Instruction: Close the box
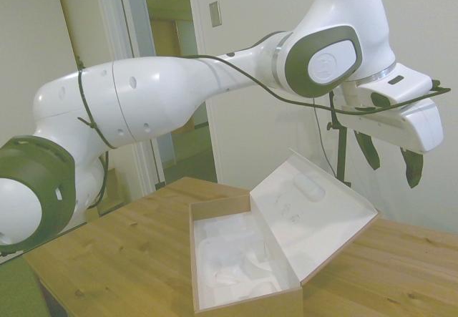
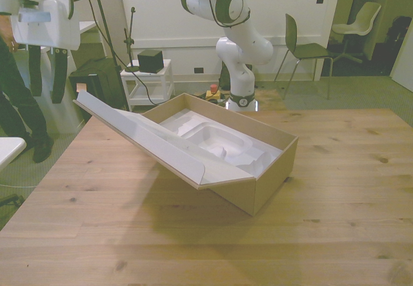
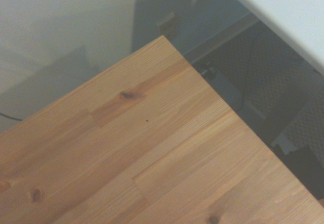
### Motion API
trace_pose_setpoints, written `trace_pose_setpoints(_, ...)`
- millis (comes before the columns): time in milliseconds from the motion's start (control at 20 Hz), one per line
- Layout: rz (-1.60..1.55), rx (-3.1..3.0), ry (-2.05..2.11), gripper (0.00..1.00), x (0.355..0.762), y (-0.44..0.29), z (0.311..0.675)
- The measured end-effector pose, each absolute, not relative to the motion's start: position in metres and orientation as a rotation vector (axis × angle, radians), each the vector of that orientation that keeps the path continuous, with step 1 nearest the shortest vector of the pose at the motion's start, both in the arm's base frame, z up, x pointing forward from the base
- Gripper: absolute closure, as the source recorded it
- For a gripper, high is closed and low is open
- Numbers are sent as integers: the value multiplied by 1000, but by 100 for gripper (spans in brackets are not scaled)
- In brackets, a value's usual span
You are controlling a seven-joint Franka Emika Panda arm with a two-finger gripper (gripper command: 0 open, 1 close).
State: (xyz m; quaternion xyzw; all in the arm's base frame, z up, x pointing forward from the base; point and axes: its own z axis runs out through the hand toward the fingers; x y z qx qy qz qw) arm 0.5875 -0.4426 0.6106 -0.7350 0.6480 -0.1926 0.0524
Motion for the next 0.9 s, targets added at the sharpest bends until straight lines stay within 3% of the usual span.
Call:
trace_pose_setpoints(550, -423, -2264, 1940, 0, 596, -422, 597)
trace_pose_setpoints(750, -344, -2301, 1910, 0, 673, -351, 521)
trace_pose_setpoints(900, -298, -2296, 1905, 0, 689, -337, 500)
